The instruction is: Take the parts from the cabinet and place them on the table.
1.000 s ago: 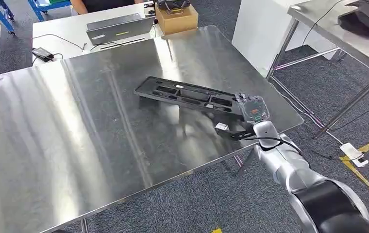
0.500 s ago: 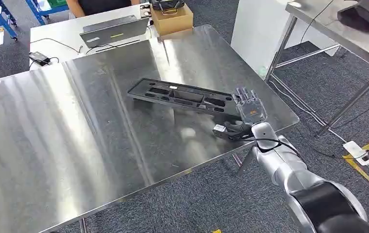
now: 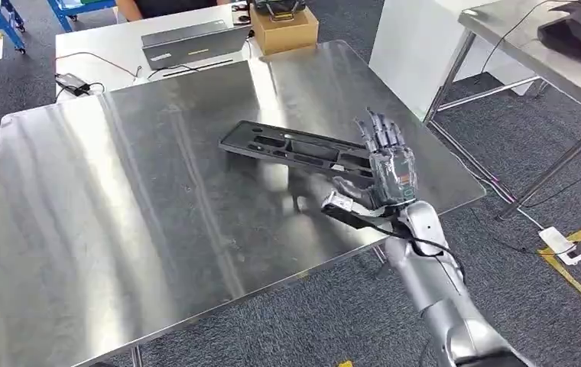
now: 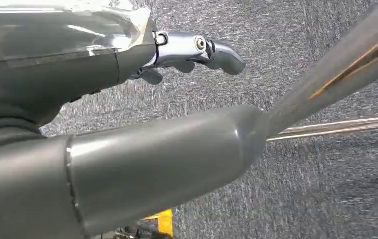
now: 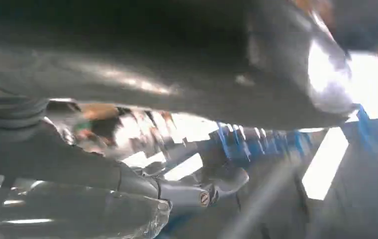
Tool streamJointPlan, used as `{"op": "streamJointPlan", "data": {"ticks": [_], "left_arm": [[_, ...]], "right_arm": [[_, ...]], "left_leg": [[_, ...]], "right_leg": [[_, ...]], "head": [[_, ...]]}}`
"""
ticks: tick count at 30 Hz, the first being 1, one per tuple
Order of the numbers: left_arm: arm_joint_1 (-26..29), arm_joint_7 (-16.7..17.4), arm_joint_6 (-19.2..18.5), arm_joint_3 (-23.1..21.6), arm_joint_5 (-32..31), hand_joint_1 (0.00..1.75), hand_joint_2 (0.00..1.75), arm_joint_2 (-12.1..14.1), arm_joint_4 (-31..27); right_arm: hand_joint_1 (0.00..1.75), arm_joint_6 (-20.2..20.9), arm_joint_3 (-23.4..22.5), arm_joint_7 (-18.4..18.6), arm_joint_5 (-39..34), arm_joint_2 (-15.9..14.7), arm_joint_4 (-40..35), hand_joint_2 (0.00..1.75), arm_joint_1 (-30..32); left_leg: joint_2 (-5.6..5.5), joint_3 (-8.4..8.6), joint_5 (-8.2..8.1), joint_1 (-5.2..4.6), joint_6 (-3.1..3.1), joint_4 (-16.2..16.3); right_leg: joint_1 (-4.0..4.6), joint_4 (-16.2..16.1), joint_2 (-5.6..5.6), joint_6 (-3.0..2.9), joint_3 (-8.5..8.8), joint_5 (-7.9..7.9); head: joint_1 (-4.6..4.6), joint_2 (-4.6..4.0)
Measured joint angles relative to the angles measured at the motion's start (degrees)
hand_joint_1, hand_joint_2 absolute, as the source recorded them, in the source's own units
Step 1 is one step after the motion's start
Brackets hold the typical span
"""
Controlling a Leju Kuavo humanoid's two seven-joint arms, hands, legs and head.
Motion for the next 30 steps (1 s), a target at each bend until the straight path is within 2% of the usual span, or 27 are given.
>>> {"op": "streamJointPlan", "data": {"ticks": [1, 3, 5, 7, 12, 15, 19, 20, 21, 22, 23, 24, 25, 26, 27, 28, 29, 30], "left_arm": [[0.2, -0.2, 0.4, 0.0, -0.2, 0.00, 0.00, -0.1, 0.0], [0.6, -0.3, 0.7, 0.3, -0.4, 0.00, 0.00, -0.2, 0.0], [0.7, -0.5, 1.2, 0.4, -0.4, 0.00, 0.00, -0.4, 0.0], [1.0, -0.7, 1.5, 0.8, -0.4, 0.00, 0.00, -0.5, 0.0], [1.2, -0.7, 1.5, 1.2, -0.4, 0.00, 0.00, -0.6, 0.0], [1.3, -0.7, 1.6, 1.5, -0.3, 0.00, 0.00, -0.7, 0.0], [1.8, 0.0, 3.1, 1.8, -0.3, 0.00, 0.00, -1.0, 0.0], [2.0, 0.2, 3.4, 2.0, -0.2, 0.00, 0.00, -1.0, 0.0], [2.1, 0.3, 3.4, 2.4, -0.2, 0.00, 0.00, -1.0, 0.0], [2.2, 0.4, 3.5, 2.7, 0.0, 0.00, 0.00, -1.1, 0.0], [2.3, 0.4, 3.5, 2.8, 0.2, 0.00, 0.00, -1.2, 0.0], [2.3, 0.4, 3.5, 2.8, 0.2, 0.00, 0.00, -1.6, 0.0], [2.3, 0.5, 3.4, 2.9, 0.3, 0.00, 0.00, -1.6, 0.0], [2.3, 0.6, 3.4, 3.1, 0.3, 0.00, 0.00, -1.7, 0.0], [2.4, 0.7, 3.4, 3.3, 0.3, 0.00, 0.00, -1.8, 0.0], [2.5, 0.7, 3.4, 3.5, 0.3, 0.00, 0.00, -1.9, 0.0], [2.6, 0.8, 3.4, 3.7, 0.3, 0.00, 0.00, -2.0, 0.0], [2.7, 0.8, 3.3, 3.9, 0.3, 0.00, 0.00, -2.1, 0.0]], "right_arm": [[0.00, -0.1, -0.5, -2.3, -2.2, 0.5, -7.4, 0.00, 3.3], [0.00, -0.4, -1.4, -6.2, -5.1, 1.5, -17.5, 0.00, 7.5], [0.00, -0.5, -2.2, -9.0, -7.1, 2.4, -24.7, 0.00, 10.8], [0.00, -0.5, -2.8, -10.1, -7.9, 3.1, -30.1, 0.00, 13.4], [0.00, -0.5, -3.7, -10.5, -8.0, 3.9, -36.9, 0.00, 16.3], [0.00, -0.5, -4.1, -13.9, -10.5, 4.5, -38.7, 0.00, 17.3], [0.00, -0.5, -4.1, -16.1, -12.2, 5.7, -41.2, 0.00, 21.0], [0.00, -0.5, -4.1, -16.1, -12.9, 6.1, -41.4, 0.00, 21.8], [0.00, -0.5, -4.0, -16.2, -13.8, 6.5, -41.6, 0.00, 22.7], [0.00, -0.5, -3.8, -16.2, -14.8, 6.6, -41.6, 0.00, 23.4], [0.00, -0.5, -3.6, -16.1, -15.7, 6.8, -41.7, 0.00, 24.0], [0.00, -0.5, -3.5, -16.1, -16.2, 6.8, -41.7, 0.00, 24.6], [0.00, -0.5, -3.4, -16.0, -16.6, 6.9, -41.7, 0.00, 25.1], [0.00, -0.5, -3.1, -15.6, -17.2, 7.0, -41.7, 0.00, 25.8], [0.00, -0.3, -2.9, -14.9, -17.9, 7.0, -41.7, 0.00, 26.5], [0.00, 0.2, -2.6, -14.2, -18.9, 7.0, -41.5, 0.00, 27.1], [0.00, 0.8, -2.4, -13.7, -19.9, 7.0, -41.5, 0.00, 27.6], [0.00, 1.4, -2.1, -13.3, -21.0, 7.0, -41.3, 0.00, 28.1]], "left_leg": [[-0.03, -0.01, -0.02, -0.03, 0.06, 0.0], [0.01, -0.02, -0.11, -0.10, 0.20, 0.0], [0.03, 0.01, -0.18, -0.14, 0.28, 0.0], [0.05, 0.01, -0.21, -0.14, 0.31, 0.0], [0.09, 0.08, -0.23, -0.14, 0.36, 0.0], [0.11, 0.14, -0.20, -0.10, 0.38, 0.0], [0.11, 0.16, -0.20, -0.06, 0.37, 0.0], [0.10, 0.05, -0.30, -0.15, 0.46, 0.1], [0.05, 0.16, -0.38, -0.29, 1.24, 0.2], [0.12, 0.53, 0.00, -0.15, 1.63, -0.5], [0.22, 1.24, 0.79, 0.73, 1.96, -1.8], [0.46, 1.57, 1.03, 0.54, 2.14, -2.3], [0.50, 1.52, 1.19, 0.59, 2.40, -2.3], [0.51, 1.35, 1.20, 0.56, 2.33, -2.3], [0.53, 1.16, 1.29, 0.52, 2.21, -2.3], [0.55, 0.96, 1.42, 0.51, 2.03, -2.2], [0.56, 0.82, 1.58, 0.51, 1.86, -2.2], [0.55, 0.69, 1.70, 0.55, 1.68, -2.1]], "right_leg": [[-0.01, 0.0, -0.04, 0.01, 0.02, -0.01], [-0.10, -0.1, -0.03, 0.21, 0.01, -0.09], [-0.16, -0.1, -0.02, 0.38, 0.03, -0.04], [-0.16, -0.1, -0.01, 0.39, 0.00, -0.04], [-0.16, -0.1, 0.02, 0.67, -0.01, -0.06], [-0.15, -0.1, 0.03, 0.67, 0.01, -0.05], [-0.14, -0.1, 0.03, 0.67, 0.06, -0.06], [-0.23, -0.3, 0.03, 0.77, 0.21, 0.04], [-1.23, -0.8, 0.02, 1.46, 0.39, 0.44], [-0.82, -1.3, 0.04, 1.66, 0.76, 0.58], [-0.44, -0.8, 0.02, 1.61, 0.52, 0.19], [-0.50, 0.5, 0.07, 1.20, 0.05, -1.01], [-0.49, 4.2, 0.13, 0.45, -1.59, -3.38], [-0.43, 9.6, 0.13, -0.14, -3.93, -6.07], [-0.36, 14.4, 0.15, -0.42, -5.93, -8.20], [-0.29, 17.8, 0.18, -0.34, -7.15, -9.39], [-0.33, 18.0, 0.17, -0.08, -6.79, -9.27], [-0.38, 15.5, 0.16, 0.36, -4.96, -8.41]], "head": [[0.00, 0.00], [-0.02, 0.00], [0.00, 0.00], [-0.02, 0.00], [-0.02, 0.00], [-0.02, 0.00], [-0.02, 0.00], [-0.02, 0.00], [-0.18, 0.00], [-0.15, 0.00], [0.02, 0.00], [0.02, 0.00], [0.11, 0.00], [0.11, 0.00], [0.09, 0.00], [0.11, 0.00], [0.09, 0.00], [0.11, 0.00]]}}
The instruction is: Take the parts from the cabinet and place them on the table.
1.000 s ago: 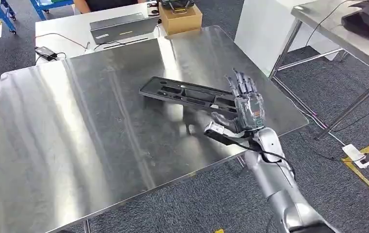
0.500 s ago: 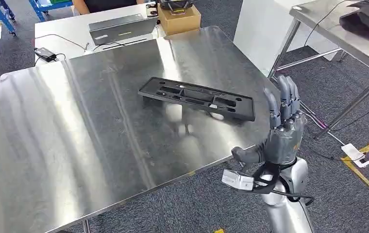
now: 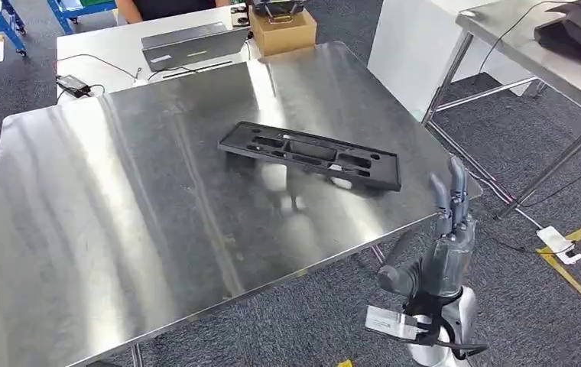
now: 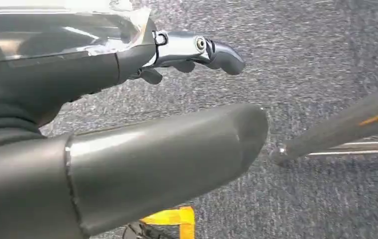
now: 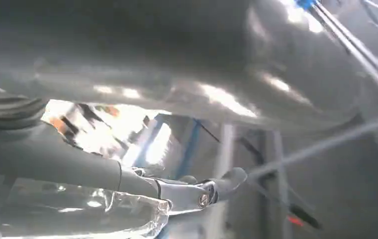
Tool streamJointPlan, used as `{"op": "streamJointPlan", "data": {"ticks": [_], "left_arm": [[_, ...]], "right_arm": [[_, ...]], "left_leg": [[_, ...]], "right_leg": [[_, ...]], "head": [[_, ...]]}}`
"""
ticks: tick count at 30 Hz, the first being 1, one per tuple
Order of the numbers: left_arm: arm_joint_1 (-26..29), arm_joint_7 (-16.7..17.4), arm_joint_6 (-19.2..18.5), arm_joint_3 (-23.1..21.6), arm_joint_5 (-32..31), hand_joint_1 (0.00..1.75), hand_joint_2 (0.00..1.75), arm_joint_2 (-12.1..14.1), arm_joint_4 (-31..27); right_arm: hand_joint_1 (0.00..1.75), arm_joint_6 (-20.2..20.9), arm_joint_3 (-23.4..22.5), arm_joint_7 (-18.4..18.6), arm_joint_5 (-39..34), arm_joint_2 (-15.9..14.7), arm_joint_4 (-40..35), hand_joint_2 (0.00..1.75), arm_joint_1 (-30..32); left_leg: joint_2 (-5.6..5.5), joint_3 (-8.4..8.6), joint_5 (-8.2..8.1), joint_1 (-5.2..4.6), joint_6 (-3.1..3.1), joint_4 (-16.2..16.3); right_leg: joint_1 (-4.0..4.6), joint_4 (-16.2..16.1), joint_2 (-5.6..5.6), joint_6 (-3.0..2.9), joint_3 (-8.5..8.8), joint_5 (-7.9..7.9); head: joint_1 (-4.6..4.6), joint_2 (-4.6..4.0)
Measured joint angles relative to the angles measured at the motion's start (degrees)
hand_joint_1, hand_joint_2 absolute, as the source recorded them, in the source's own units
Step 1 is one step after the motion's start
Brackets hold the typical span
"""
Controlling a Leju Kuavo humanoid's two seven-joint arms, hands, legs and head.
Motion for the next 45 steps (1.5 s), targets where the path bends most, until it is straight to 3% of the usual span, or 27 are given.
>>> {"op": "streamJointPlan", "data": {"ticks": [3, 4, 7, 8, 10, 12, 14, 16, 18, 19, 23, 24, 25, 27, 28, 30, 32, 33, 34, 35, 36, 38, 39, 41, 43, 44, 45], "left_arm": [[0.1, 0.0, 0.0, 0.4, -0.4, 0.00, 0.00, -0.4, 0.0], [0.2, 0.0, 0.0, 0.5, -0.6, 0.00, 0.00, -0.3, 0.0], [0.7, 0.2, 0.1, 0.7, -1.0, 0.00, 0.00, -0.5, 0.0], [0.9, 0.3, 0.2, 0.8, -1.2, 0.00, 0.00, -0.5, 0.0], [1.1, 0.5, 0.3, 0.8, -1.5, 0.00, 0.00, -0.5, 0.0], [1.1, 0.6, 0.3, 0.8, -1.8, 0.00, 0.00, -0.6, 0.0], [1.3, 0.6, 0.3, 0.8, -1.8, 0.00, 0.00, -0.7, 0.0], [1.3, 0.6, 0.3, 0.9, -1.8, 0.00, 0.00, -0.8, 0.0], [1.2, 0.6, 0.3, 0.9, -1.8, 0.00, 0.00, -0.7, -0.1], [1.1, 0.7, 0.3, 0.9, -1.8, 0.00, 0.00, -0.6, -0.2], [1.3, 0.6, 0.2, 0.9, -2.5, 0.00, 0.00, -0.7, -0.3], [1.3, 0.5, 0.2, 1.0, -2.8, 0.00, 0.00, -0.9, -0.3], [1.2, 0.5, 0.2, 1.0, -3.0, 0.00, 0.00, -1.1, -0.4], [1.3, 0.5, 0.1, 1.0, -3.2, 0.00, 0.00, -1.2, -0.4], [1.3, 0.5, 0.1, 1.1, -3.2, 0.00, 0.00, -1.3, -0.5], [1.3, 0.5, 0.1, 1.2, -3.2, 0.00, 0.00, -1.4, -0.5], [1.3, 0.5, 0.1, 1.3, -3.1, 0.00, 0.00, -1.5, -0.5], [1.3, 0.5, 0.1, 1.3, -3.1, 0.00, 0.00, -1.6, -0.5], [1.3, 0.5, 0.1, 1.3, -3.1, 0.00, 0.00, -1.6, -0.5], [1.3, 0.5, 0.2, 1.3, -3.2, 0.00, 0.00, -1.6, -0.5], [1.3, 0.7, 0.4, 1.3, -3.5, 0.00, 0.00, -1.6, -0.5], [1.4, 1.1, 0.6, 1.3, -3.9, 0.00, 0.00, -1.7, -0.5], [1.5, 1.2, 0.8, 1.5, -4.1, 0.00, 0.00, -1.5, -0.5], [1.7, 1.4, 1.0, 1.6, -4.3, 0.00, 0.00, -1.8, -0.5], [1.7, 1.5, 1.1, 1.7, -4.6, 0.00, 0.00, -1.8, -0.5], [1.7, 1.5, 1.1, 1.7, -4.8, 0.00, 0.00, -1.8, -0.5], [1.7, 1.5, 1.1, 1.7, -4.9, 0.00, 0.00, -1.8, -0.5]], "right_arm": [[0.00, 2.3, 0.3, 0.3, -2.0, 0.1, 0.2, 0.00, 0.9], [0.00, 2.7, 0.5, 0.3, -2.2, 0.3, 0.2, 0.00, 1.3], [0.00, 3.9, 0.5, 0.9, -2.4, 0.5, 0.2, 0.00, 3.0], [0.00, 4.1, 0.5, 1.0, -2.4, 0.5, 0.2, 0.00, 3.5], [0.00, 4.5, 0.5, 1.1, -2.4, 0.6, 0.0, 0.00, 4.5], [0.00, 5.0, 0.4, 1.3, -2.4, 0.6, -0.4, 0.00, 5.7], [0.00, 5.1, 0.4, 1.4, -2.4, 0.6, -0.4, 0.00, 6.3], [0.00, 5.1, 0.4, 1.4, -2.4, 0.6, -0.6, 0.00, 6.7], [0.00, 5.1, 0.3, 1.4, -2.4, 0.7, -1.0, 0.00, 6.7], [0.00, 5.2, 0.3, 1.4, -2.3, 0.7, -1.2, 0.00, 6.9], [0.00, 6.1, 0.2, 1.6, -2.3, 1.0, -2.1, 0.00, 7.8], [0.00, 6.2, -0.1, 1.6, -2.3, 0.9, -2.3, 0.00, 7.9], [0.00, 6.2, -0.3, 1.6, -2.3, 0.9, -2.4, 0.00, 8.2], [0.00, 6.3, -0.6, 1.6, -2.4, 0.9, -2.5, 0.00, 8.7], [0.00, 6.4, -0.7, 1.6, -2.6, 0.9, -2.5, 0.00, 9.1], [0.00, 6.4, -1.1, 1.5, -3.0, 0.9, -2.6, 0.00, 9.5], [0.00, 6.5, -1.4, 1.5, -3.0, 0.9, -2.6, 0.00, 9.5], [0.00, 6.5, -1.5, 1.5, -3.0, 0.9, -2.7, 0.00, 9.5], [0.00, 6.5, -1.5, 1.5, -3.0, 0.9, -2.9, 0.00, 9.5], [0.00, 6.6, -1.5, 1.5, -3.0, 0.9, -3.1, 0.00, 9.6], [0.00, 6.8, -1.6, 1.4, -3.0, 0.9, -3.3, 0.00, 9.8], [0.00, 7.1, -1.7, 1.5, -3.0, 0.9, -3.6, 0.00, 9.9], [0.00, 7.1, -1.7, 1.5, -3.0, 1.0, -3.6, 0.00, 9.9], [0.00, 7.2, -1.7, 1.5, -3.0, 1.0, -4.0, 0.00, 10.3], [0.00, 7.3, -1.9, 1.5, -3.3, 1.0, -4.4, 0.00, 10.9], [0.00, 7.4, -2.0, 1.4, -3.6, 0.9, -4.3, 0.00, 11.2], [0.00, 7.4, -2.2, 1.4, -3.9, 0.9, -4.4, 0.00, 11.4]], "left_leg": [[-0.16, -0.78, -0.06, 0.06, -1.02, 1.2], [-0.21, -1.26, -0.33, -0.20, -1.43, 2.1], [-0.24, -1.38, 0.44, 0.12, -2.11, 1.9], [-0.21, -1.62, 0.22, 0.39, -2.34, 2.1], [0.17, -2.90, -4.41, 0.54, -2.99, 6.0], [0.21, -6.16, -10.19, 0.56, -3.45, 15.4], [0.21, -6.76, -12.09, 0.55, -3.30, 19.8], [0.20, -1.98, -9.62, 0.42, -2.40, 13.9], [0.16, 5.98, -6.64, -0.13, -0.86, 2.5], [0.40, 6.74, -7.41, -0.34, -0.87, 1.0], [0.40, 5.47, -5.14, -1.21, 0.17, 0.2], [0.82, 5.45, -4.06, -0.53, 0.15, -0.4], [0.85, 4.52, -3.51, -0.74, 0.52, -0.6], [1.00, 3.01, -2.30, -0.88, 0.93, -0.5], [1.05, 2.13, -1.61, -0.99, 0.94, -0.4], [1.17, 0.48, -0.36, -1.04, 0.79, -0.2], [1.19, -1.18, 0.64, -1.03, 0.51, 0.5], [1.17, -2.01, 1.04, -1.03, 0.27, 1.0], [1.11, -2.47, 1.31, -1.20, -0.04, 1.5], [1.05, -2.65, 1.71, -1.22, -0.28, 1.7], [1.11, -2.50, 2.00, -1.19, -0.55, 1.7], [1.06, -2.73, 3.04, -0.97, -1.52, 1.4], [0.84, -3.29, 2.75, -0.68, -1.78, 1.7], [0.49, -4.54, -4.45, -0.30, -2.74, 5.6], [0.49, -5.84, -10.47, 0.37, -3.71, 13.7], [0.50, -6.06, -10.91, 0.60, -4.06, 16.9], [0.50, -5.37, -9.49, 0.94, -4.37, 18.1]], "right_leg": [[-0.61, -15.0, -0.01, 1.26, 9.18, 3.75], [-0.01, -15.1, 0.36, 0.53, 8.88, 4.20], [0.13, -14.4, 0.36, -0.23, 8.78, 4.61], [-0.33, -14.5, 0.31, -0.90, 8.49, 5.01], [-0.27, -14.5, 0.08, -1.84, 7.89, 5.62], [0.05, -14.5, -0.22, -2.42, 6.84, 6.26], [0.41, -14.5, -0.29, -2.57, 5.80, 7.03], [0.77, -14.5, -0.26, -2.54, 4.99, 7.73], [0.85, -14.5, -0.18, -2.45, 4.64, 8.48], [1.23, -14.5, -0.21, -1.94, 4.44, 8.81], [0.94, -15.3, -0.57, -0.28, 4.35, 10.46], [0.95, -14.5, -0.53, -0.36, 4.10, 9.59], [1.05, -12.5, -0.27, -0.89, 2.72, 6.71], [0.91, -4.5, -0.22, -1.72, 0.50, 0.56], [0.92, -0.2, -0.21, -1.53, -0.41, -1.33], [0.92, 2.2, -0.21, -0.29, 0.81, -0.66], [0.91, -4.8, -0.23, 0.98, 6.62, 2.89], [0.90, -10.6, -0.23, 0.88, 10.73, 3.56], [1.11, -15.9, -0.22, 0.02, 13.68, 1.41], [1.57, -16.8, -0.21, -0.69, 14.75, 1.41], [1.55, -17.0, -0.11, -0.76, 13.84, 1.57], [1.63, -16.8, -0.15, -1.85, 13.25, 2.20], [0.53, -17.0, -0.28, -2.51, 12.67, 3.11], [0.59, -17.0, -0.38, -3.44, 11.09, 4.45], [0.62, -16.9, -0.42, -3.27, 9.52, 5.79], [0.61, -16.7, -0.47, -3.12, 9.05, 6.40], [0.54, -16.5, -0.51, -2.89, 8.00, 7.05]], "head": [[0.04, 0.00], [-0.04, 0.00], [-0.15, 0.00], [-0.11, 0.00], [-0.15, 0.00], [-0.17, 0.00], [-0.18, 0.00], [-0.18, 0.00], [-0.18, 0.00], [-0.09, 0.00], [-0.11, 0.00], [-0.13, 0.00], [-0.04, 0.00], [0.18, 0.00], [0.11, 0.00], [0.13, 0.00], [0.13, 0.00], [0.13, 0.00], [0.11, 0.00], [0.13, 0.00], [-0.04, 0.00], [-0.04, 0.00], [-0.04, 0.00], [-0.33, 0.00], [-0.37, 0.00], [-0.33, 0.00], [-0.39, 0.00]]}}
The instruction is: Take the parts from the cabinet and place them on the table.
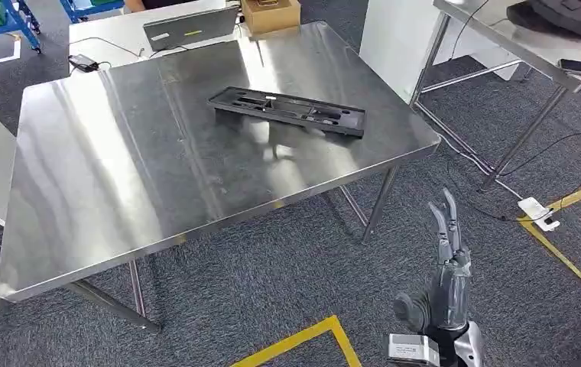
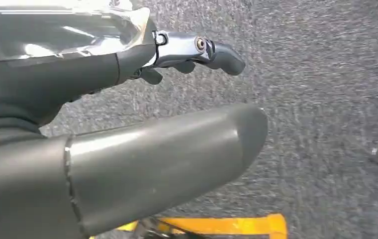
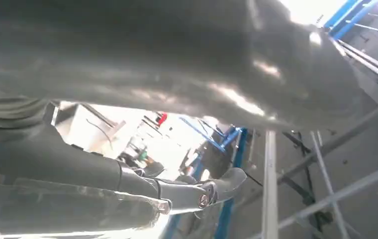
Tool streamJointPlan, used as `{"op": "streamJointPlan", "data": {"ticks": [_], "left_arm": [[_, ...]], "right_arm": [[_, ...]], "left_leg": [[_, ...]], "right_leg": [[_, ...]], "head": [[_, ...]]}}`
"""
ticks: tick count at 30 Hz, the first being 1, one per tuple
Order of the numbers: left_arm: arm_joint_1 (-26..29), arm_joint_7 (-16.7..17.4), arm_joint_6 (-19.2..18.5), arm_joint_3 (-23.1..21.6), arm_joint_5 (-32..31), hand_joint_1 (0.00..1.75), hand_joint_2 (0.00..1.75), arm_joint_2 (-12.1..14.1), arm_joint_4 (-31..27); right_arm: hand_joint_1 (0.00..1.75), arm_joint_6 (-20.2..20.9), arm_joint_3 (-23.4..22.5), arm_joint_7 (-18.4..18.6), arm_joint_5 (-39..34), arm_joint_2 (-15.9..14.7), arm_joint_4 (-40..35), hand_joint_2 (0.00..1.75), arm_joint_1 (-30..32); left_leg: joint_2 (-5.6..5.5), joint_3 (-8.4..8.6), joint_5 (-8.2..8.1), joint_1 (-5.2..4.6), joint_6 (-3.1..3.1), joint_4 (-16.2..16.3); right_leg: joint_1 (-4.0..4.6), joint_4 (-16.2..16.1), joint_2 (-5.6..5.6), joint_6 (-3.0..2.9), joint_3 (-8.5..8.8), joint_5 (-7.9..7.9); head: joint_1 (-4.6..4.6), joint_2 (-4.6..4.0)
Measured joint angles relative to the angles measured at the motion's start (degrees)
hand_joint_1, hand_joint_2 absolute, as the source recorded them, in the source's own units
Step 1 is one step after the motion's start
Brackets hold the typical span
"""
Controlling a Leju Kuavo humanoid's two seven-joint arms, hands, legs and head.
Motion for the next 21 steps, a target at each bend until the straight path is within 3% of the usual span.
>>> {"op": "streamJointPlan", "data": {"ticks": [1, 2, 3, 4, 5, 7, 8, 9, 10, 11, 12, 13, 14, 15, 16, 18, 19, 20, 21], "left_arm": [[0.0, 0.0, 0.0, 0.0, 0.0, 0.00, 0.00, 0.0, 0.0], [0.0, 0.0, 0.0, 0.0, 0.0, 0.00, 0.00, 0.0, 0.0], [0.0, 0.0, 0.0, 0.0, -0.1, 0.00, 0.00, 0.0, -0.1], [-0.2, 0.0, 0.0, 0.0, -0.2, 0.00, 0.00, 0.0, -0.2], [-0.2, 0.0, 0.0, 0.0, -0.4, 0.00, 0.00, 0.0, -0.2], [-0.2, -0.1, 0.1, 0.1, -0.8, 0.00, 0.00, 0.0, -0.2], [-0.2, -0.1, 0.1, 0.2, -1.1, 0.00, 0.00, 0.0, -0.3], [-0.2, -0.1, 0.1, 0.3, -1.1, 0.00, 0.00, 0.0, -0.3], [-0.3, -0.1, 0.1, 0.3, -1.2, 0.00, 0.00, -0.2, -0.3], [-0.3, -0.1, 0.1, 0.3, -1.2, 0.00, 0.00, -0.1, -0.3], [-0.3, -0.1, 0.1, 0.3, -1.2, 0.00, 0.00, 0.0, -0.3], [-0.2, -0.1, 0.1, 0.4, -1.2, 0.00, 0.00, 0.0, -0.3], [-0.3, -0.1, 0.0, 0.4, -1.2, 0.00, 0.00, 0.0, -0.3], [-0.3, -0.1, 0.0, 0.4, -1.3, 0.00, 0.00, -0.1, -0.3], [-0.3, -0.1, 0.0, 0.4, -1.3, 0.00, 0.00, -0.1, -0.3], [-0.3, -0.1, 0.0, 0.4, -1.8, 0.00, 0.00, -0.2, -0.3], [-0.3, -0.1, 0.0, 0.4, -1.8, 0.00, 0.00, -0.2, -0.3], [-0.3, -0.1, 0.0, 0.4, -1.9, 0.00, 0.00, -0.2, -0.3], [-0.3, -0.1, 0.0, 0.4, -2.0, 0.00, 0.00, -0.2, -0.3]], "right_arm": [[0.00, 0.0, -0.1, -0.1, -0.2, 0.0, 0.0, 0.00, 0.2], [0.00, 0.0, -0.2, -0.1, -0.3, 0.0, 0.0, 0.00, 0.4], [0.00, 0.0, -0.3, -0.2, -0.5, -0.1, -0.2, 0.00, 0.5], [0.00, -0.1, -0.3, -0.3, -0.6, -0.1, -0.4, 0.00, 0.6], [0.00, -0.2, -0.4, -0.4, -0.7, -0.2, -0.6, 0.00, 0.5], [0.00, -0.3, -0.4, -0.6, -1.1, -0.3, -0.7, 0.00, 0.5], [0.00, -0.3, -0.4, -0.6, -1.2, -0.4, -0.8, 0.00, 0.6], [0.00, -0.4, -0.5, -0.6, -1.3, -0.5, -0.8, 0.00, 0.6], [0.00, -0.4, -0.7, -0.6, -1.4, -0.7, -0.8, 0.00, 0.8], [0.00, -0.4, -0.8, -0.5, -1.4, -0.8, -0.8, 0.00, 0.8], [0.00, -0.4, -0.8, -0.5, -1.4, -0.8, -0.8, 0.00, 0.8], [0.00, -0.4, -0.9, -0.5, -1.4, -0.9, -0.8, 0.00, 0.8], [0.00, -0.4, -0.9, -0.4, -1.4, -1.0, -0.8, 0.00, 0.8], [0.00, -0.3, -0.9, -0.2, -1.3, -1.0, -0.8, 0.00, 0.8], [0.00, -0.2, -0.9, 0.0, -1.1, -1.0, -0.8, 0.00, 0.8], [0.00, 0.0, -0.9, 0.3, -0.8, -1.0, -0.8, 0.00, 0.7], [0.00, 0.1, -1.0, 0.3, -0.7, -1.0, -0.8, 0.00, 0.7], [0.00, 0.1, -1.0, 0.3, -0.7, -1.0, -1.0, 0.00, 0.6], [0.00, 0.1, -1.0, 0.3, -0.7, -1.0, -1.1, 0.00, 0.4]], "left_leg": [[0.01, 1.63, 2.24, 0.30, -0.20, -1.1], [0.00, 4.45, 4.17, 0.52, -0.32, -4.3], [-0.01, 8.85, 5.20, 0.67, -0.35, -10.2], [-0.28, 11.86, 2.97, 0.72, -0.36, -15.3], [-0.69, 13.48, 2.24, 0.13, 0.06, -18.0], [-0.69, 12.74, 2.68, -0.37, 0.92, -17.3], [-0.67, 12.38, 3.08, -0.64, 1.57, -17.2], [-0.37, 11.43, 4.25, -0.45, 2.63, -18.1], [-0.03, 10.55, 5.08, -0.58, 3.36, -18.2], [0.03, 9.71, 5.79, -0.59, 4.03, -18.1], [0.12, 8.79, 6.45, -0.73, 4.15, -18.1], [0.34, 7.85, 7.24, -0.89, 4.30, -18.0], [0.41, 6.77, 8.07, -1.06, 4.37, -18.0], [0.45, 5.84, 8.78, -1.20, 4.36, -17.9], [0.52, 5.21, 9.56, -1.35, 4.32, -17.8], [0.51, 3.43, 10.93, -1.53, 4.12, -17.6], [0.45, 2.86, 11.62, -1.59, 3.91, -17.4], [0.38, 2.38, 12.04, -2.02, 3.60, -17.2], [0.42, 2.27, 12.59, -2.04, 3.37, -17.1]], "right_leg": [[-0.15, 0.4, 0.03, 0.31, -0.92, 0.50], [-0.36, 0.8, 0.05, 0.73, -1.77, 0.80], [-0.56, 1.3, 0.08, 1.21, -2.58, 1.12], [-0.54, 1.6, 0.06, 1.65, -2.87, 1.41], [-0.45, 1.7, 0.04, 2.19, -3.14, 1.78], [-0.61, 1.4, -0.09, 3.11, -3.14, 2.76], [-0.61, 1.1, -0.06, 3.63, -3.18, 3.31], [-0.09, 1.2, -0.01, 4.14, -3.61, 3.65], [-0.60, 2.7, 0.14, 3.48, -4.50, 1.29], [-0.42, 5.3, 0.19, 2.65, -5.65, -1.86], [-0.29, 9.5, 0.22, 2.01, -6.81, -5.46], [-0.29, 14.2, 0.24, 1.85, -7.79, -8.31], [-0.24, 18.2, 0.26, 2.14, -8.32, -9.66], [-0.15, 20.0, 0.27, 2.61, -7.97, -9.35], [-0.08, 19.7, 0.27, 3.32, -6.48, -7.80], [0.05, 13.0, 0.28, 4.14, -0.76, -4.10], [0.09, 6.8, 0.29, 3.75, 3.67, -3.95], [0.36, 0.6, 0.28, 3.06, 7.88, -5.70], [0.77, -2.3, 0.34, 2.62, 8.94, -6.73]], "head": [[0.02, 0.00], [0.02, 0.00], [0.02, 0.00], [0.00, 0.00], [0.06, 0.00], [0.15, 0.00], [0.31, 0.00], [0.33, 0.00], [0.13, 0.00], [0.40, 0.00], [0.48, 0.00], [0.48, 0.00], [0.50, 0.00], [0.46, 0.00], [0.50, 0.00], [0.50, 0.00], [0.46, 0.00], [0.53, 0.00], [0.42, 0.00]]}}
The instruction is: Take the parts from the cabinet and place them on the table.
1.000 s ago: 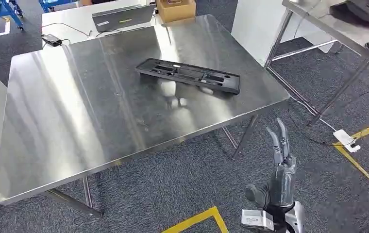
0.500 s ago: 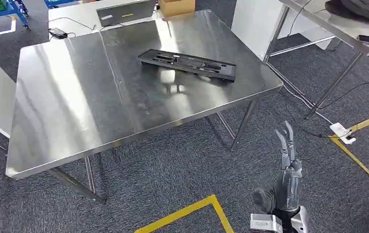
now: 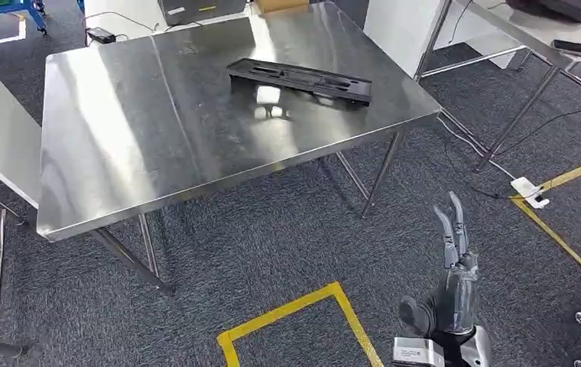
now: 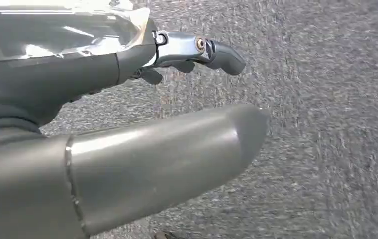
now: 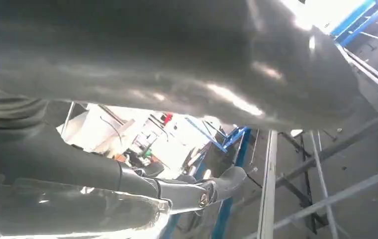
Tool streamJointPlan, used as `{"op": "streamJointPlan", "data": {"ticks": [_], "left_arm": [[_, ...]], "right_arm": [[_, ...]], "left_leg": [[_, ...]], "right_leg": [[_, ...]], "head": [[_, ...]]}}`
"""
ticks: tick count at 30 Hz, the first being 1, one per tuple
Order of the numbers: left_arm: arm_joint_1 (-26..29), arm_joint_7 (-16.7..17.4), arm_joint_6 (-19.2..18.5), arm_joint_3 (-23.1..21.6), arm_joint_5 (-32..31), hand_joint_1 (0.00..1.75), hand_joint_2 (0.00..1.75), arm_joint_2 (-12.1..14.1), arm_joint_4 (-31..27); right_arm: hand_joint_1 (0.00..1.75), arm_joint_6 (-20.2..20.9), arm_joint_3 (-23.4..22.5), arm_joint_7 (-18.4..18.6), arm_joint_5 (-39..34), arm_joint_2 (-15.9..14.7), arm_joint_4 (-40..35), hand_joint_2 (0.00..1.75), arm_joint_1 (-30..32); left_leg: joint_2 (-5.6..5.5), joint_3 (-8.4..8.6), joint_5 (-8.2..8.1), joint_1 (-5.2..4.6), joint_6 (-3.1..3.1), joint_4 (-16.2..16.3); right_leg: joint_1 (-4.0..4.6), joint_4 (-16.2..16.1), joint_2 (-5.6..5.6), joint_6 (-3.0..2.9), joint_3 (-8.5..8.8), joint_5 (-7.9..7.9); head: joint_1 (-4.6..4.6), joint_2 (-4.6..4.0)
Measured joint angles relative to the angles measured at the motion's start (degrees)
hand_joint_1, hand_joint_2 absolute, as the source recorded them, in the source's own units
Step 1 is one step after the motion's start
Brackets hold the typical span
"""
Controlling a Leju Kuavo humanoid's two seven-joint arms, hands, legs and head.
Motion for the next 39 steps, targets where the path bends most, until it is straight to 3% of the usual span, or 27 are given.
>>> {"op": "streamJointPlan", "data": {"ticks": [3, 4, 6, 7, 8, 9, 11, 12, 13, 14, 15, 16, 17, 19, 20, 22, 24, 25, 26, 28, 29, 30, 33, 34, 36, 38, 39], "left_arm": [[0.1, 0.0, 0.0, 0.1, -0.2, 0.00, 0.00, 0.1, 0.0], [0.2, 0.0, 0.0, 0.2, -0.2, 0.00, 0.00, 0.3, 0.0], [0.2, 0.0, 0.0, 0.6, -0.3, 0.00, 0.00, 0.2, 0.0], [0.2, 0.0, 0.0, 0.6, -0.2, 0.00, 0.00, 0.2, 0.0], [0.2, 0.0, 0.0, 0.6, -0.3, 0.00, 0.00, 0.2, 0.0], [0.2, 0.0, 0.0, 0.6, -0.3, 0.00, 0.00, 0.2, 0.0], [0.2, 0.0, 0.0, 0.6, -0.3, 0.00, 0.00, 0.2, 0.0], [0.2, 0.0, 0.0, 0.6, -0.2, 0.00, 0.00, 0.3, 0.0], [0.1, 0.0, 0.0, 0.6, -0.3, 0.00, 0.00, 0.3, 0.0], [-0.1, 0.0, 0.0, 0.6, -0.3, 0.00, 0.00, 0.3, 0.0], [-0.1, 0.0, 0.0, 0.6, -0.3, 0.00, 0.00, 0.3, 0.0], [-0.1, 0.0, 0.0, 0.7, -0.3, 0.00, 0.00, 0.3, 0.0], [-0.2, 0.0, 0.0, 0.7, -0.4, 0.00, 0.00, 0.4, 0.0], [0.0, 0.1, -0.3, 1.0, -0.4, 0.00, 0.00, 0.4, 0.0], [0.0, 0.1, -0.4, 1.0, -0.4, 0.00, 0.00, 0.2, 0.0], [-0.1, 0.2, -0.5, 1.1, -0.4, 0.00, 0.00, 0.4, 0.0], [0.0, 0.2, -0.9, 1.3, -0.4, 0.00, 0.00, 0.4, 0.0], [0.0, 0.2, -1.0, 1.4, -0.4, 0.00, 0.00, 0.4, 0.0], [0.0, 0.2, -1.0, 1.5, -0.4, 0.00, 0.00, 0.4, 0.0], [0.0, 0.1, -1.0, 1.5, -0.4, 0.00, 0.00, 0.3, 0.0], [0.0, 0.1, -1.0, 1.6, -0.4, 0.00, 0.00, 0.3, 0.0], [0.1, 0.1, -1.0, 1.8, -0.5, 0.00, 0.00, 0.3, 0.0], [0.1, 0.1, -1.0, 2.4, -0.9, 0.00, 0.00, 0.4, 0.0], [0.0, 0.1, -1.0, 2.4, -0.9, 0.00, 0.00, 0.4, 0.0], [0.0, 0.1, -0.9, 2.5, -0.9, 0.00, 0.00, 0.5, 0.0], [0.0, 0.1, -0.9, 2.6, -0.9, 0.00, 0.00, 0.5, 0.0], [0.1, 0.1, -0.9, 2.6, -0.9, 0.00, 0.00, 0.5, 0.0]], "right_arm": [[0.00, 0.0, 0.0, 0.2, -0.3, 0.0, 0.0, 0.00, 0.1], [0.00, 0.0, -0.1, 0.2, -0.5, 0.0, 0.0, 0.00, 0.0], [0.00, 0.0, -0.1, 0.2, -0.5, 0.0, 0.0, 0.00, 0.1], [0.00, 0.0, -0.1, 0.2, -0.5, 0.0, 0.0, 0.00, 0.1], [0.00, 0.0, -0.1, 0.2, -0.5, 0.0, 0.0, 0.00, 0.1], [0.00, 0.0, -0.1, 0.2, -0.5, 0.0, 0.0, 0.00, 0.1], [0.00, 0.0, -0.1, 0.2, -0.5, 0.0, 0.0, 0.00, 0.1], [0.00, 0.0, -0.1, 0.2, -0.5, 0.0, 0.0, 0.00, 0.1], [0.00, 0.0, -0.1, 0.2, -0.5, 0.0, 0.0, 0.00, 0.1], [0.00, 0.0, -0.1, 0.2, -0.5, 0.0, 0.0, 0.00, 0.2], [0.00, 0.0, -0.1, 0.2, -0.5, 0.1, -0.1, 0.00, 0.3], [0.00, 0.0, -0.1, 0.2, -0.5, 0.1, -0.2, 0.00, 0.4], [0.00, 0.0, -0.1, 0.2, -0.5, 0.1, -0.2, 0.00, 0.4], [0.00, 0.0, -0.1, 0.3, -0.7, 0.1, -0.2, 0.00, 0.5], [0.00, 0.0, -0.2, 0.4, -0.7, 0.1, -0.2, 0.00, 0.6], [0.00, 0.0, -0.2, 0.5, -0.7, 0.1, -0.2, 0.00, 0.7], [0.00, 0.0, -0.2, 0.6, -1.0, 0.0, -0.1, 0.00, 0.8], [0.00, 0.0, -0.2, 0.7, -1.4, 0.0, -0.1, 0.00, 1.0], [0.00, 0.1, -0.2, 0.8, -2.0, 0.0, -0.1, 0.00, 1.1], [0.00, 0.3, -0.2, 1.0, -3.2, 0.0, -0.1, 0.00, 1.1], [0.00, 0.5, -0.2, 1.0, -4.0, 0.0, -0.1, 0.00, 1.0], [0.00, 0.7, -0.2, 1.0, -4.8, 0.0, -0.1, 0.00, 0.9], [0.00, 1.1, -0.3, 1.0, -6.6, 0.0, -0.1, 0.00, 1.5], [0.00, 1.1, -0.3, 0.9, -6.7, 0.0, -0.1, 0.00, 1.6], [0.00, 1.2, -0.3, 0.7, -7.1, 0.1, -0.1, 0.00, 1.6], [0.00, 1.2, -0.3, 0.6, -7.1, 0.3, -0.1, 0.00, 1.6], [0.00, 1.2, -0.3, 0.6, -7.1, 0.3, -0.1, 0.00, 1.7]], "left_leg": [[-0.09, -0.35, 1.69, 0.19, -0.71, -0.1], [-0.33, -0.89, 0.52, 0.61, -1.06, 0.5], [-0.46, -1.94, -7.39, 0.95, -1.94, 5.6], [-0.46, -2.68, -11.38, 1.13, -2.39, 10.4], [-0.46, -3.12, -13.27, 1.29, -2.72, 14.2], [-0.45, -3.08, -13.21, 1.50, -2.95, 16.9], [-0.43, -0.66, -8.94, 2.08, -3.32, 16.6], [-0.42, 2.26, -6.68, 2.31, -3.41, 13.3], [-0.42, 5.88, -6.01, 2.50, -3.45, 8.6], [-0.55, 8.59, -8.64, 2.51, -3.63, 3.9], [-0.85, 10.36, -9.83, 2.01, -3.28, 0.7], [-0.78, 9.97, -10.61, 1.87, -2.73, -0.1], [-0.76, 9.69, -10.75, 1.64, -2.39, -0.1], [-0.68, 9.29, -9.59, 1.36, -0.73, -0.8], [-0.35, 8.87, -8.93, 1.35, -0.14, -0.9], [-0.10, 7.83, -8.11, 1.23, 0.71, -0.8], [0.02, 6.83, -7.36, 0.96, 0.92, -0.7], [0.03, 6.33, -6.99, 0.78, 0.89, -0.7], [0.23, 6.07, -6.75, 0.62, 0.91, -0.7], [0.72, 5.97, -6.50, 0.39, 0.78, -0.7], [1.05, 6.49, -6.42, 0.28, 0.67, -0.6], [1.43, 6.34, -6.42, -0.26, 0.49, -0.3], [2.95, 5.98, -5.90, -0.30, -0.20, -0.4], [3.42, 6.00, -6.04, -0.34, -0.42, -0.2], [0.58, 4.49, -9.27, 0.20, -1.50, 3.2], [-0.37, 0.43, -14.23, 0.71, -2.10, 12.5], [-0.45, -1.43, -15.71, 0.96, -2.36, 16.7]], "right_leg": [[-0.21, 1.0, -0.07, -1.10, -1.58, 1.06], [-1.11, 1.1, -0.55, -1.59, -2.06, 1.77], [-0.89, 1.1, -0.56, -2.66, -3.51, 3.19], [-0.85, 1.1, -0.58, -2.64, -4.52, 4.01], [-0.84, 1.2, -0.63, -2.59, -5.47, 4.71], [-0.85, 1.4, -0.66, -2.43, -6.48, 5.34], [-1.03, 2.3, -0.66, -1.90, -8.42, 6.48], [-1.19, 3.0, -0.66, -1.58, -9.65, 6.89], [-1.34, 3.5, -0.63, -1.35, -10.68, 7.03], [-1.21, 4.0, -0.64, -0.86, -11.36, 7.36], [-1.14, 4.2, -0.69, -0.42, -11.74, 7.67], [-1.00, 4.2, -0.79, 0.12, -11.96, 8.05], [-1.04, 4.2, -0.79, 0.48, -12.16, 8.34], [-0.71, 3.9, -0.78, 1.48, -12.55, 9.20], [-1.26, 5.7, -0.60, 1.13, -13.59, 7.54], [-1.11, 13.6, -0.37, 0.15, -16.59, 2.37], [-1.03, 21.3, -0.20, 0.21, -18.98, -1.02], [-0.98, 21.7, -0.17, 0.63, -18.29, -1.09], [-0.90, 19.3, -0.17, 0.97, -16.22, -0.33], [-0.66, 9.3, -0.78, 1.39, -9.57, 2.55], [-0.25, 3.9, -3.14, 0.96, -6.13, 3.50], [0.47, 2.1, -3.44, 0.45, -6.10, 3.34], [0.36, 2.3, -1.86, -0.71, -6.60, 4.10], [-0.58, 2.0, -1.36, -1.33, -6.93, 4.49], [-1.07, 2.0, -0.70, -1.93, -6.76, 4.99], [-1.00, 2.0, -0.02, -2.30, -7.30, 5.27], [-1.00, 2.0, 0.44, -2.27, -7.50, 5.42]], "head": [[-0.24, 0.00], [-0.11, 0.00], [-0.39, 0.00], [-0.42, 0.00], [-0.46, 0.00], [-0.44, 0.00], [-0.46, 0.00], [-0.48, 0.00], [-0.48, 0.00], [-0.50, 0.00], [-0.44, 0.00], [-0.42, 0.00], [-0.42, 0.00], [-0.42, 0.00], [-0.37, 0.00], [-0.29, 0.00], [-0.29, 0.00], [-0.31, 0.00], [-0.31, 0.00], [-0.29, 0.00], [-0.31, 0.00], [-0.24, 0.00], [-0.40, 0.00], [-0.35, 0.00], [-0.44, 0.00], [-0.46, 0.00], [-0.42, 0.00]]}}
